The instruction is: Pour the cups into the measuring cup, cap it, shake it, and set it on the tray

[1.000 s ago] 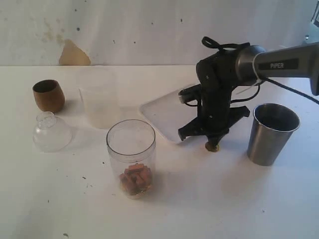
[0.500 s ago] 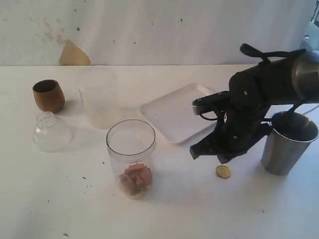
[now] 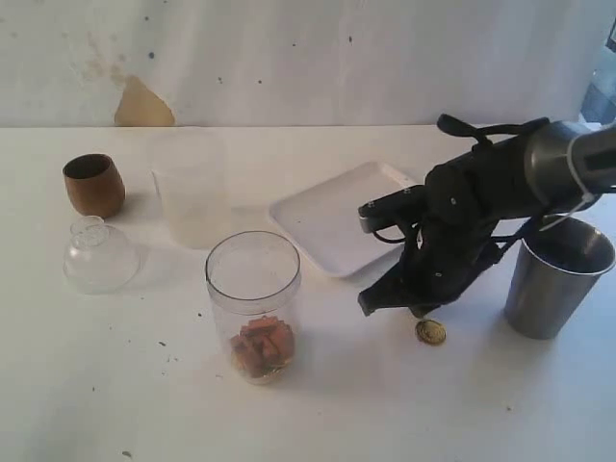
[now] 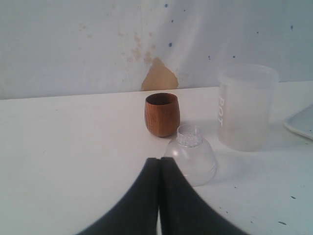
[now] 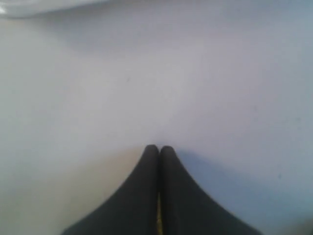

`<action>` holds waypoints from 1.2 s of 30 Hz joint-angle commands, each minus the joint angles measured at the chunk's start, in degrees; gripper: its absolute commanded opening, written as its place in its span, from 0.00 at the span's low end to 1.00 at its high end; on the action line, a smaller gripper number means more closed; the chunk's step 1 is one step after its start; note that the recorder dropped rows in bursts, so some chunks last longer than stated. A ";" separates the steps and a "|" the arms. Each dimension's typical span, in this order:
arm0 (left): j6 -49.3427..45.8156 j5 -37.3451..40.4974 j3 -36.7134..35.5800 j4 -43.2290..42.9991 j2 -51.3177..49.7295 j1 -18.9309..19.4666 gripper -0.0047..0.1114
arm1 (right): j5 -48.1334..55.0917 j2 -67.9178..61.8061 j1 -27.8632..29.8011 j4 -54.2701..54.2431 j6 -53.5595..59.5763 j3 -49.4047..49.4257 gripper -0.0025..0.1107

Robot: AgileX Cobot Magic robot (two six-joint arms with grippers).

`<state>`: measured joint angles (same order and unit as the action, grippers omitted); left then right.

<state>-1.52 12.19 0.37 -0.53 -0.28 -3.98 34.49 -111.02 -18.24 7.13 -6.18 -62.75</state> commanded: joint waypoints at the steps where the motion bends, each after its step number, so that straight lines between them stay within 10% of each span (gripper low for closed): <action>1: 0.12 -0.50 -0.37 0.53 0.28 -0.32 0.04 | 7.76 1.35 0.02 0.48 -0.01 2.43 0.02; 36: 0.12 -0.50 -0.37 0.53 0.28 -2.11 0.04 | 9.08 16.28 -6.29 20.43 -21.14 21.62 0.02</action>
<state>-1.52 12.19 0.37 -0.53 -0.28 -5.76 43.86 -92.14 -24.97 23.86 -23.87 -41.65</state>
